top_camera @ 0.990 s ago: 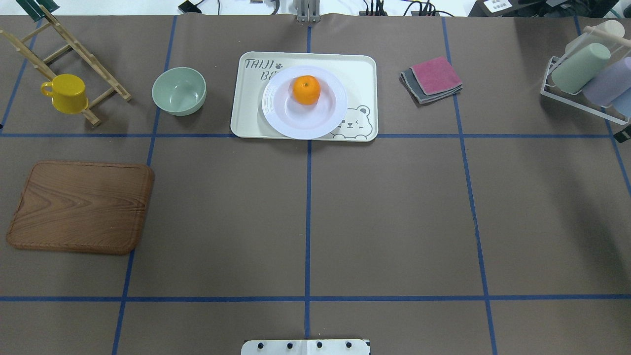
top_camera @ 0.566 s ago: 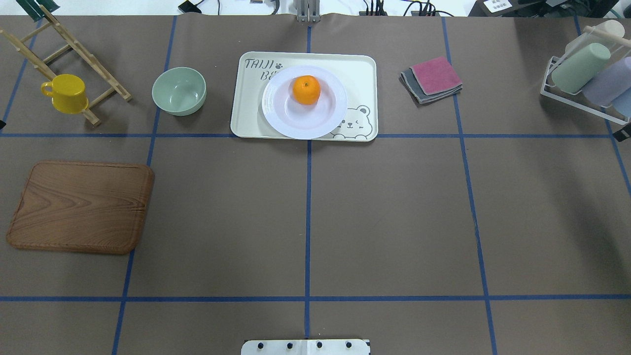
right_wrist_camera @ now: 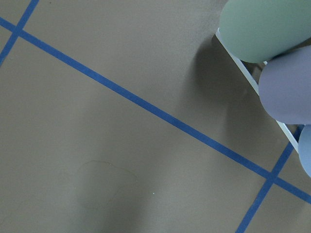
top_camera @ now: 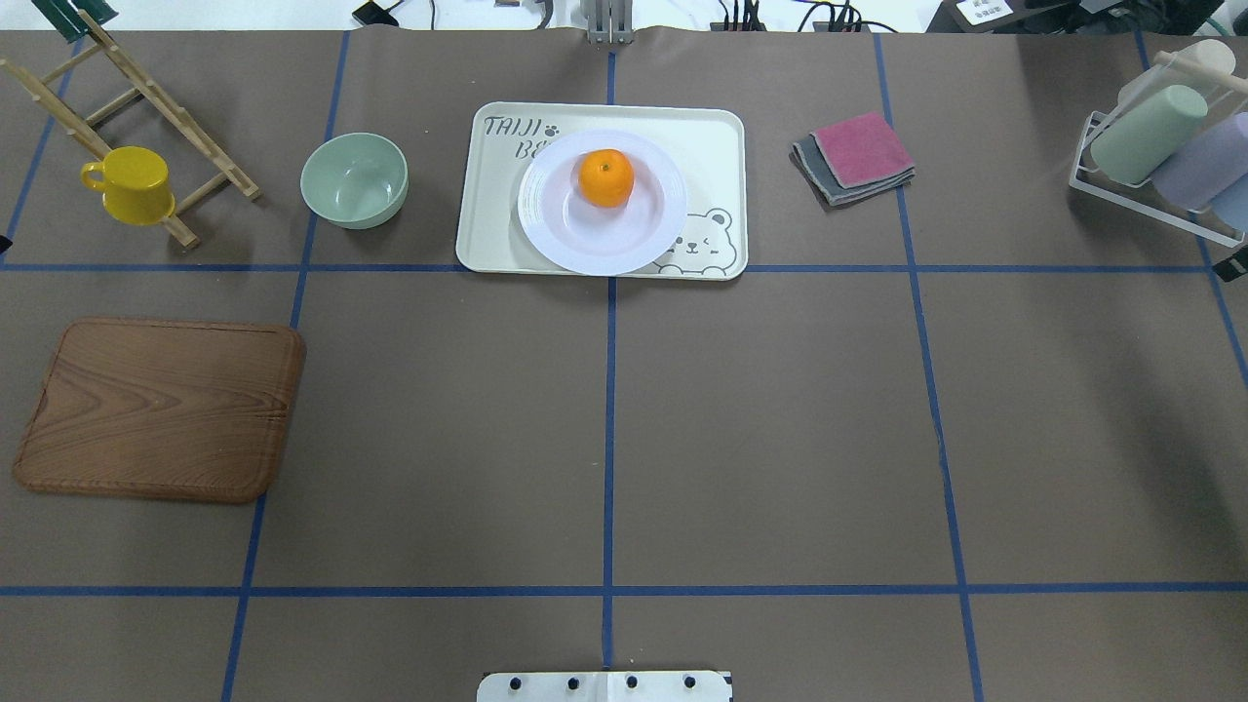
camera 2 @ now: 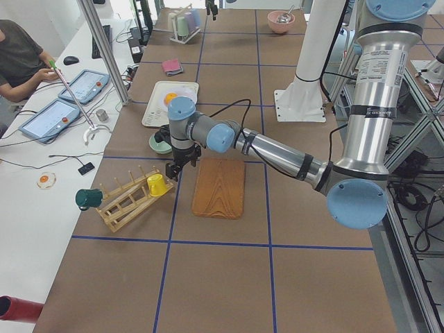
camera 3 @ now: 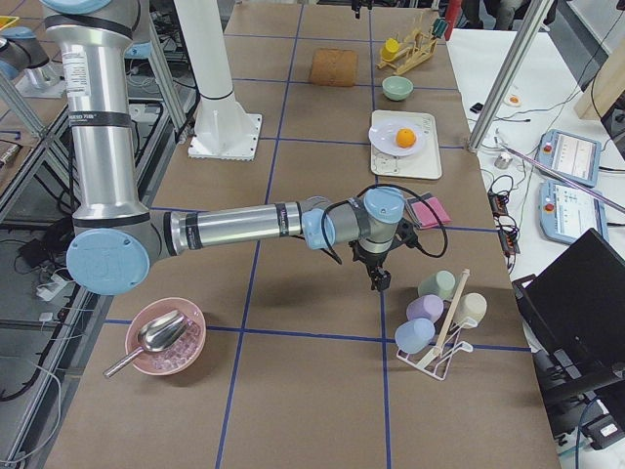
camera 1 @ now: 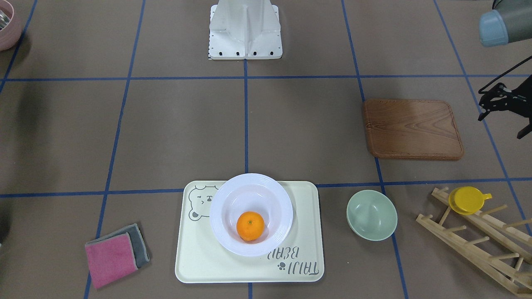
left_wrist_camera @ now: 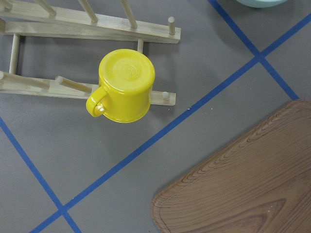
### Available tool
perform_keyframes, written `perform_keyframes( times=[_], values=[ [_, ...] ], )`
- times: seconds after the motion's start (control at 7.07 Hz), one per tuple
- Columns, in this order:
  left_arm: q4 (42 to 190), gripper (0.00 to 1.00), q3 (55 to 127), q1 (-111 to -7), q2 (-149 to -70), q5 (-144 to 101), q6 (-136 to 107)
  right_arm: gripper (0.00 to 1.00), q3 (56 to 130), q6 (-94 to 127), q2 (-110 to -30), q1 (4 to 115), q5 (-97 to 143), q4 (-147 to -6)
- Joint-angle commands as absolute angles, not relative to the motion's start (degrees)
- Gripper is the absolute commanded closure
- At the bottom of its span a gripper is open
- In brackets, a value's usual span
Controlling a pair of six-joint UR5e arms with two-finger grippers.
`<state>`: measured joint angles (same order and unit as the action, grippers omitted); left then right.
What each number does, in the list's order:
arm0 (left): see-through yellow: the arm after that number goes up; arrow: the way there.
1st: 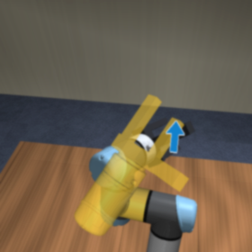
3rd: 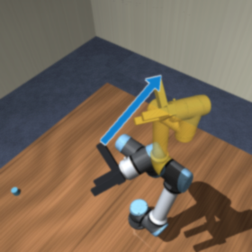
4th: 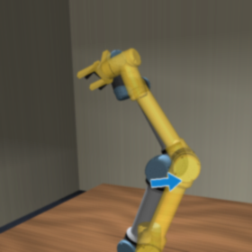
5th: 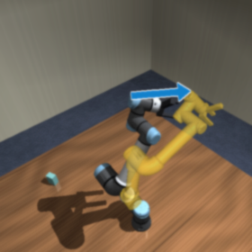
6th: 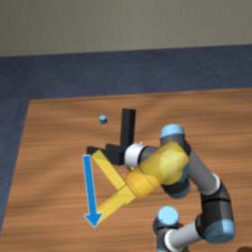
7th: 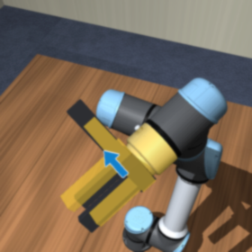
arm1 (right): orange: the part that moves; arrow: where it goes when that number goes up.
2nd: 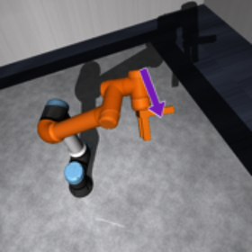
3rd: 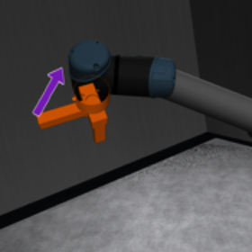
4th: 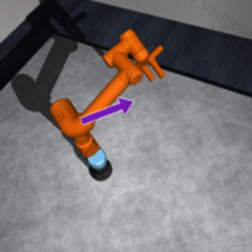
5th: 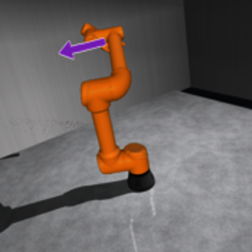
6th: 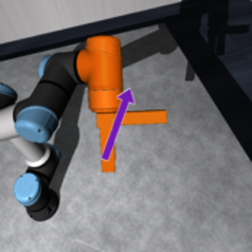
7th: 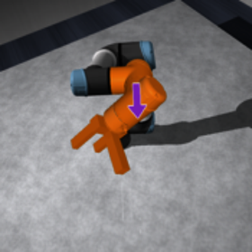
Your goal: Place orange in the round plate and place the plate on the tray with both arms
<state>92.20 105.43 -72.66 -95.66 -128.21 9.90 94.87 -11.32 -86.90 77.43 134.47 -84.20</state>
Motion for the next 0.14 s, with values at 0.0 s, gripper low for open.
perform_keyframes(
  times=[0.0],
  values=[
    [92.2, 0.01, 105.47, -72.6, -95.62, -128.14, 9.93, 0.0, 94.92, -11.25, -86.92, 77.43, 134.56, -84.2]
  ],
)
